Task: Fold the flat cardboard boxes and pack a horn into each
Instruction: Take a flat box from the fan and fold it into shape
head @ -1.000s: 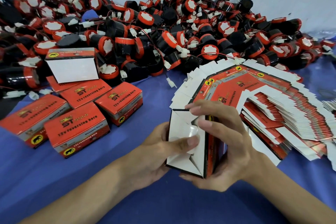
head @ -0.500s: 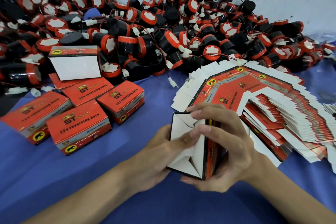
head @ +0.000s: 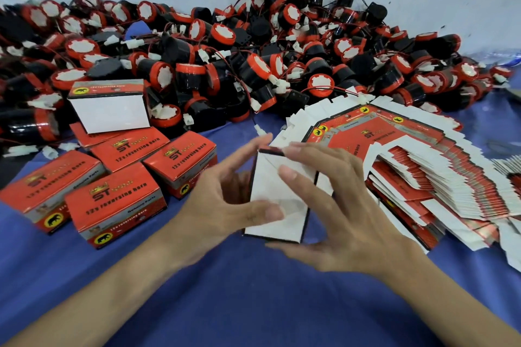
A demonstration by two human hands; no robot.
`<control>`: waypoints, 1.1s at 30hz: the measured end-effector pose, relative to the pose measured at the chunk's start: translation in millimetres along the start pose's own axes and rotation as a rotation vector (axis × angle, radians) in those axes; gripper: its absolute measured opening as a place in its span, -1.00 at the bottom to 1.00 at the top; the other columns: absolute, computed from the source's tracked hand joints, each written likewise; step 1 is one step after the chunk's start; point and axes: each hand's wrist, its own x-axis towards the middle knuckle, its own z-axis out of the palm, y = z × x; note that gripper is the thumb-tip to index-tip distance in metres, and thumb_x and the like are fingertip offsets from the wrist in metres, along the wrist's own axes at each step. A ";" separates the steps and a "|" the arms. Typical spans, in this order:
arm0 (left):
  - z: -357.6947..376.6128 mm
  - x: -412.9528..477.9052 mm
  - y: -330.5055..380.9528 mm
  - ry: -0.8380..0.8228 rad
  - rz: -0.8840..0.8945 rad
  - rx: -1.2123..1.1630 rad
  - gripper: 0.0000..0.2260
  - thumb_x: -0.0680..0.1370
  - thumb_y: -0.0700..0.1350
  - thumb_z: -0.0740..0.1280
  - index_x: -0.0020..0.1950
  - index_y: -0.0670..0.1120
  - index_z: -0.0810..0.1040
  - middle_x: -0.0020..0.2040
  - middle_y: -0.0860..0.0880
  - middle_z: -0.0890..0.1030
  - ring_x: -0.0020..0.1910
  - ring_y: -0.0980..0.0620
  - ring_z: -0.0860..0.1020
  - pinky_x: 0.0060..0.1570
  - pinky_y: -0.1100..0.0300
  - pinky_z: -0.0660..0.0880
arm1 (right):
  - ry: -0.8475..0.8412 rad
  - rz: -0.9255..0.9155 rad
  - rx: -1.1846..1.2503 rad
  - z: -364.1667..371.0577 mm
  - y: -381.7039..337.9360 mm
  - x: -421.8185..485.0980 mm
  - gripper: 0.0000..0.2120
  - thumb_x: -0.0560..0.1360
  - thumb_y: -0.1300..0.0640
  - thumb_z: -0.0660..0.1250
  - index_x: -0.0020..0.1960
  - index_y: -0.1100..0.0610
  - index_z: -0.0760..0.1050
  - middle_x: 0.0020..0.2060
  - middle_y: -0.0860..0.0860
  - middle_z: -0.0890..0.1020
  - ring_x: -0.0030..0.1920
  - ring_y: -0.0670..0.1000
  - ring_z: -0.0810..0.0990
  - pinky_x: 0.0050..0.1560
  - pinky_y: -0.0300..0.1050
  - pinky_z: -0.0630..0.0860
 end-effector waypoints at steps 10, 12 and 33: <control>-24.9 6.3 -11.4 0.084 0.640 1.737 -0.20 0.32 -0.05 0.59 0.47 -0.12 0.30 -0.25 -0.02 0.63 -0.31 -0.08 0.60 -0.32 0.12 0.56 | 0.022 0.604 0.301 12.7 24.5 10.6 -0.67 0.58 0.02 0.15 0.03 0.22 0.59 -0.17 0.01 0.63 -0.20 -0.05 0.61 -0.16 -0.20 0.49; -26.1 7.2 -11.4 0.108 0.616 1.789 -0.23 0.34 0.03 0.55 0.47 -0.13 0.34 -0.23 -0.02 0.60 -0.26 -0.08 0.59 -0.26 0.12 0.54 | 0.007 0.685 0.259 26.9 48.1 33.0 -0.76 0.58 0.09 0.22 -0.05 0.23 0.59 -0.23 0.01 0.64 -0.27 -0.07 0.61 -0.23 -0.25 0.49; -30.2 5.3 -16.4 0.469 0.275 1.496 -0.56 0.52 0.09 0.21 0.33 -0.10 0.43 0.41 -0.21 0.34 0.30 -0.16 0.41 0.21 0.02 0.38 | -0.131 0.713 -0.268 29.1 108.5 28.4 -0.76 0.64 0.19 0.06 -0.01 0.28 0.45 -0.33 0.16 0.53 -0.36 0.20 0.47 -0.33 -0.04 0.28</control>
